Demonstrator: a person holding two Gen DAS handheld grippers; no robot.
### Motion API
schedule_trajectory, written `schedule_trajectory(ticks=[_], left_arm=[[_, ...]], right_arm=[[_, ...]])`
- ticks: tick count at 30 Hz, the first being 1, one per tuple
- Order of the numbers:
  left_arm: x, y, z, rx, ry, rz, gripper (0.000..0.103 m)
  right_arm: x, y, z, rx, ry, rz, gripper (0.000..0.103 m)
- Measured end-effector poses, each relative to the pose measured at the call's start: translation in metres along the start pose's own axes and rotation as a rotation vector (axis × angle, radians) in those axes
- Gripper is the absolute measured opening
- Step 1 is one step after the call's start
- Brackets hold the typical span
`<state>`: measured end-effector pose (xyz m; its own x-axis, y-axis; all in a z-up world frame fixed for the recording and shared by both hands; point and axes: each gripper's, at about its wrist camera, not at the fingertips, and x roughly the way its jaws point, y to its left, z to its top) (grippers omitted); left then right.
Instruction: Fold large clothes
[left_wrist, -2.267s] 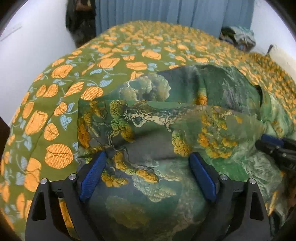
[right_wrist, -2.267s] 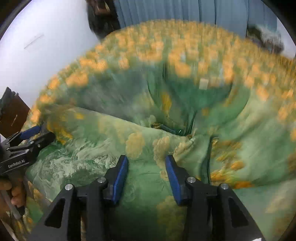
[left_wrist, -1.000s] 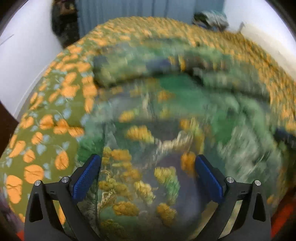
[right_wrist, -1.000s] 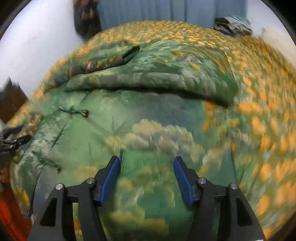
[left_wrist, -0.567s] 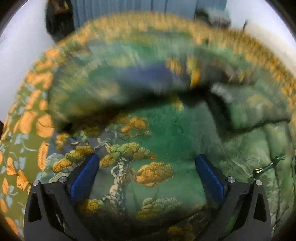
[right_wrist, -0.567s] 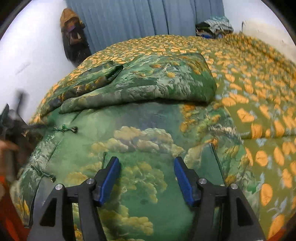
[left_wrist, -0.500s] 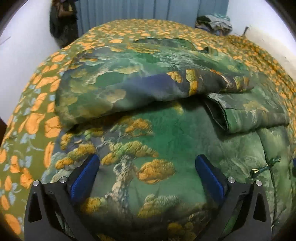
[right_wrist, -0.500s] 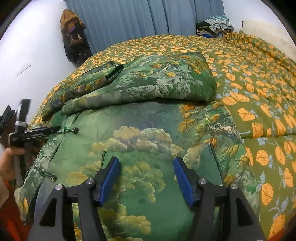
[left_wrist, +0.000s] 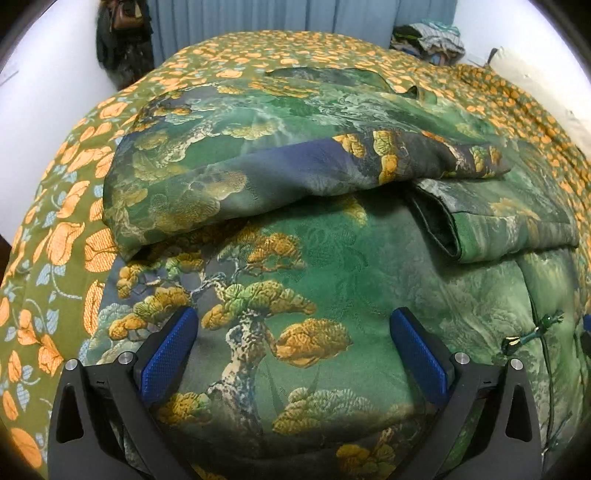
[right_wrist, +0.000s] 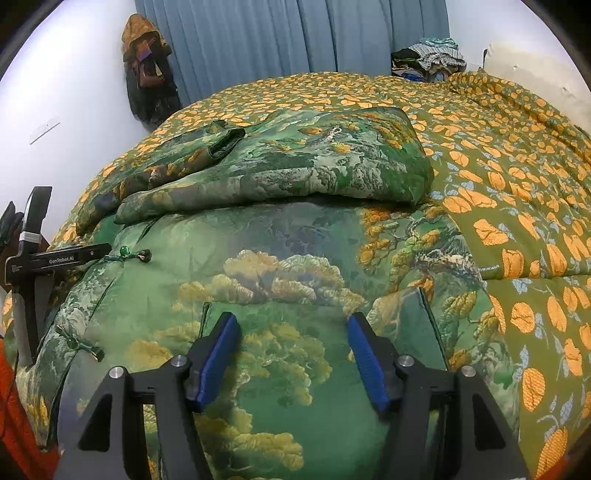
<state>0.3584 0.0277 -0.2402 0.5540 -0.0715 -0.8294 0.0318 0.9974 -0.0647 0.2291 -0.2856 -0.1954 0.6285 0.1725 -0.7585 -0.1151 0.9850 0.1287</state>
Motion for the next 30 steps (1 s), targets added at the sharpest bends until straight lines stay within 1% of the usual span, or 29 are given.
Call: schedule_trajectory(ticks=[30], left_arm=[[-0.0009,0.0,-0.0004,-0.001,-0.001,0.002,0.103]], right_arm=[[0.002,0.0026,-0.0022,-0.011,-0.012,-0.008,0.064]])
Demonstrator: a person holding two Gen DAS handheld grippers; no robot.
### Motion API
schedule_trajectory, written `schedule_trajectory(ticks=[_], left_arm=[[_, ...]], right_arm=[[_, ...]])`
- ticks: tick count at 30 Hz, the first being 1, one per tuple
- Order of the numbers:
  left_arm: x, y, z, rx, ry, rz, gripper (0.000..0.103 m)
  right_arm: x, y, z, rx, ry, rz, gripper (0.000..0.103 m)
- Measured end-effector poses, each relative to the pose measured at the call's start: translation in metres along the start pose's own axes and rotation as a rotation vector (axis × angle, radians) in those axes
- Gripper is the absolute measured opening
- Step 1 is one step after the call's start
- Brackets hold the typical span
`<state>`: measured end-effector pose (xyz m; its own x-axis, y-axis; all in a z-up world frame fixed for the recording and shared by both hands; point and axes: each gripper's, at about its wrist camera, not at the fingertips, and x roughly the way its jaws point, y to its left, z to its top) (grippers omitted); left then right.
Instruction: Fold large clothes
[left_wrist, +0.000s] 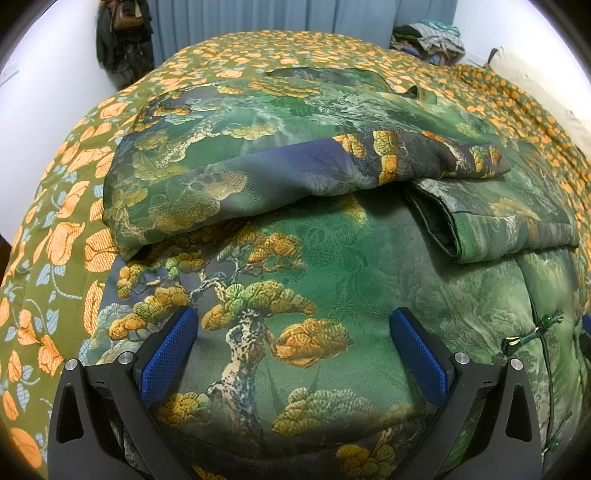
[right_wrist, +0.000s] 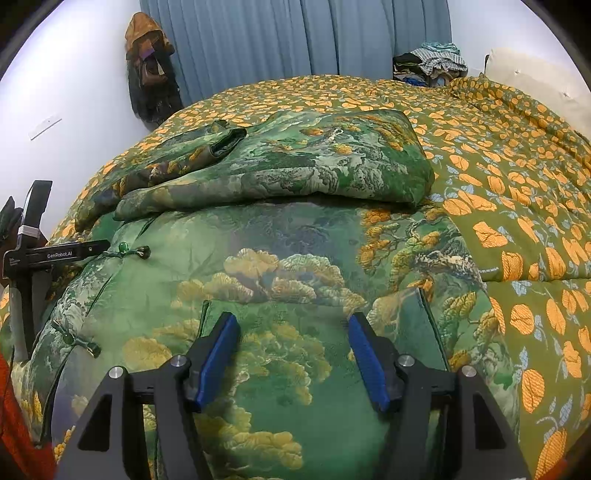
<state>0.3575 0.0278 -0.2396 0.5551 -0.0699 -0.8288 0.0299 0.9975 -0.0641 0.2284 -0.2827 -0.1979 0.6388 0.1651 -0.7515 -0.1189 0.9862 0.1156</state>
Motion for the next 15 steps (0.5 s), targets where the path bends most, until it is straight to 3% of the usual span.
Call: schedule_trajectory(ticks=[15], left_arm=[[-0.0003,0.0,-0.0003,-0.001,0.0,0.001,0.103]], right_arm=[[0.0012,0.0018,-0.0001,0.002,0.002,-0.003,0.064]])
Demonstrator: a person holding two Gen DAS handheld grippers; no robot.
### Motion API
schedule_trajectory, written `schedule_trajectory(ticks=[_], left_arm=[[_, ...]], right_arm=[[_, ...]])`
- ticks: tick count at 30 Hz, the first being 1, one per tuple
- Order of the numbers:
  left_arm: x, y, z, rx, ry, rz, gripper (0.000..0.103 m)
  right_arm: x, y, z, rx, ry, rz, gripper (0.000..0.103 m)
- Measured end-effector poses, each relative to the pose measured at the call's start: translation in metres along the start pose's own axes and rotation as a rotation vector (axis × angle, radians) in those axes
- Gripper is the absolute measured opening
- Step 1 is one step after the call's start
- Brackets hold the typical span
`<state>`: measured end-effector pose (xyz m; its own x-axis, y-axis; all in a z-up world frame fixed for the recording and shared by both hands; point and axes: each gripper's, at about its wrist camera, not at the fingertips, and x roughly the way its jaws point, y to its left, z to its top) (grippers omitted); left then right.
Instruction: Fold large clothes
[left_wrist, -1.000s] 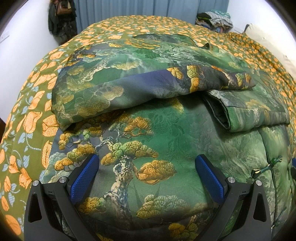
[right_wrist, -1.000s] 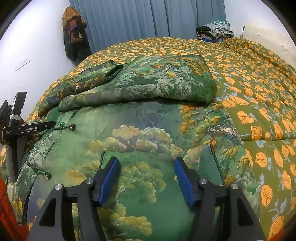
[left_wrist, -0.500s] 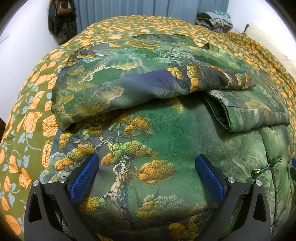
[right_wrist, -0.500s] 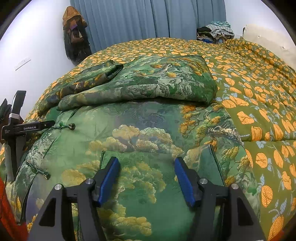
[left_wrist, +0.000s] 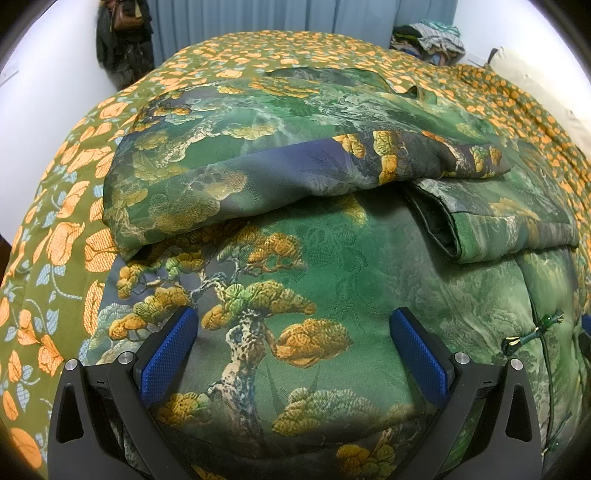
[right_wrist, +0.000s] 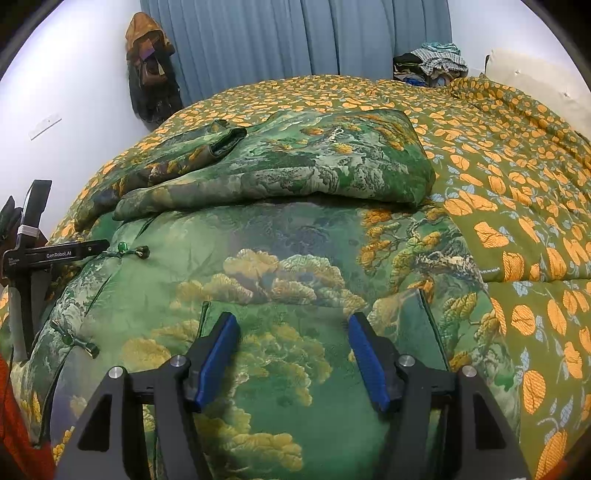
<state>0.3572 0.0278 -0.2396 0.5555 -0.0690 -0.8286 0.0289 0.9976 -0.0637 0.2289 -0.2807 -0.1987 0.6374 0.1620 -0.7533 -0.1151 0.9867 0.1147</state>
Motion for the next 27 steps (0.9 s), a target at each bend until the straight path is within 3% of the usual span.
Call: schedule_trajectory(ticks=[27], left_arm=[[0.0002,0.0003,0.0002,-0.001,0.0,0.0,0.103]], right_arm=[[-0.0015,-0.0009,-0.001,-0.006,0.002,0.009,0.064]])
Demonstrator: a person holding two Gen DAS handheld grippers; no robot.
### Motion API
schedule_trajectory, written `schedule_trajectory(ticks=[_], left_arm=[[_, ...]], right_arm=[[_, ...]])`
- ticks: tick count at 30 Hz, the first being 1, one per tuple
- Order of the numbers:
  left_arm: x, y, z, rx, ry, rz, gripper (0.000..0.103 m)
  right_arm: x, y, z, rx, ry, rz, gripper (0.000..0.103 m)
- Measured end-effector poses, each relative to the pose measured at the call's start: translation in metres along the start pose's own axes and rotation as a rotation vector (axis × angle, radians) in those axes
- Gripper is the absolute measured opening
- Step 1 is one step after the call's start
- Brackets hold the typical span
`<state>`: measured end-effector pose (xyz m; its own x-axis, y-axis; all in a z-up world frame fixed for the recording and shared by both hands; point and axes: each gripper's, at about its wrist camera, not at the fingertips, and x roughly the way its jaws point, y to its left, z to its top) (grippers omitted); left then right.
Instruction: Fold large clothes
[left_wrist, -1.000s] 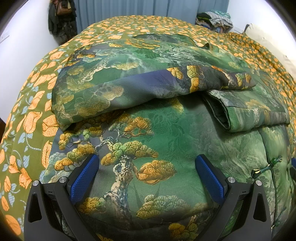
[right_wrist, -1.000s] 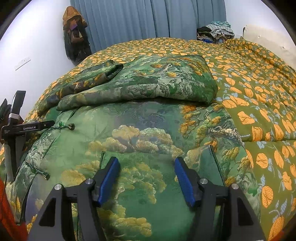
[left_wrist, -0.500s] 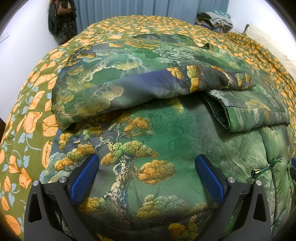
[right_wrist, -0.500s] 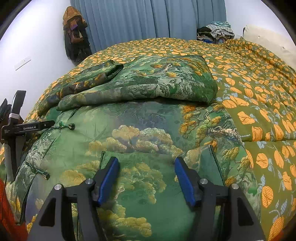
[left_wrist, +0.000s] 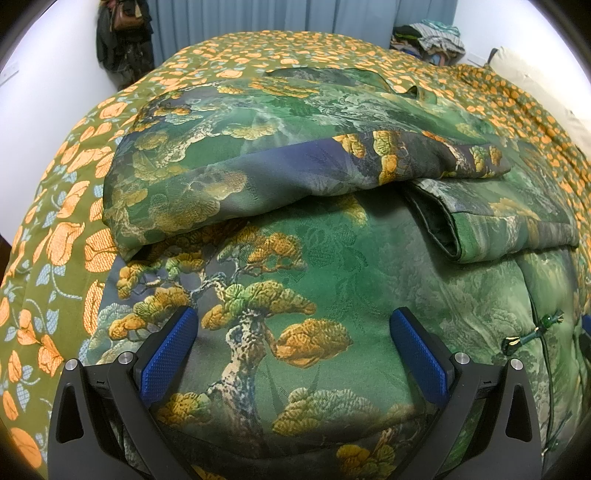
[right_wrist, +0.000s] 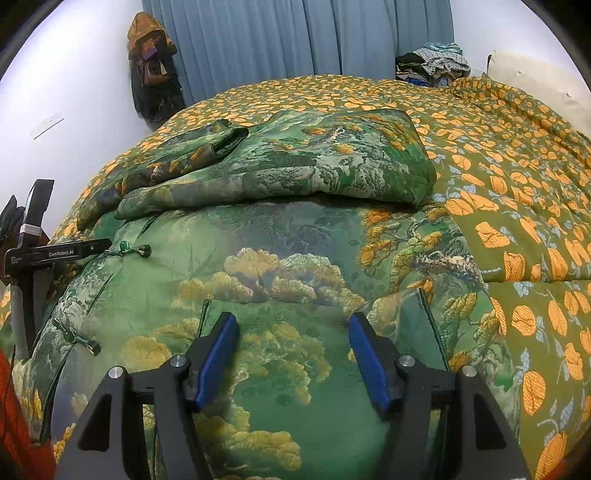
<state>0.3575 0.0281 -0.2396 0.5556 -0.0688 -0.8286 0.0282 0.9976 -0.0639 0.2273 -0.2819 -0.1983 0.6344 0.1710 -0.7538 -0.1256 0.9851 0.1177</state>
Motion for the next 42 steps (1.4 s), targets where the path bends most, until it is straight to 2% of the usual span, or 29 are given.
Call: schedule_trajectory(ticks=[5,23,29,31,34,37,39,42], left_arm=[[0.003,0.0,-0.001,-0.001,-0.022,0.004,0.103],[0.001,-0.003,-0.001,-0.001,-0.01,0.01,0.103],[-0.002,-0.007,0.005,-0.029,0.098,0.028,0.102],[-0.019,-0.002,0.005,-0.046,0.088,-0.004,0.101],[-0.068,0.017,-0.002,-0.04,0.041,-0.089,0.101],[-0.116,0.047,-0.021,0.024,0.023,-0.088,0.102],[-0.132,0.069,-0.04,0.028,0.081,-0.109,0.102],[-0.136,0.093,-0.079,-0.013,0.202,-0.176,0.102]], right_arm=[[0.0,0.0,0.001,-0.002,0.002,-0.006,0.065],[0.001,-0.002,0.002,0.007,0.004,0.011,0.065],[-0.003,-0.006,0.005,0.013,0.014,0.026,0.065],[-0.014,-0.016,0.012,0.056,0.016,0.036,0.065],[-0.039,-0.046,0.021,0.15,0.009,0.029,0.065],[-0.063,-0.08,0.025,0.197,0.037,0.018,0.065],[-0.076,-0.1,0.023,0.194,0.089,0.017,0.066],[-0.086,-0.126,0.008,0.188,0.238,0.052,0.068]])
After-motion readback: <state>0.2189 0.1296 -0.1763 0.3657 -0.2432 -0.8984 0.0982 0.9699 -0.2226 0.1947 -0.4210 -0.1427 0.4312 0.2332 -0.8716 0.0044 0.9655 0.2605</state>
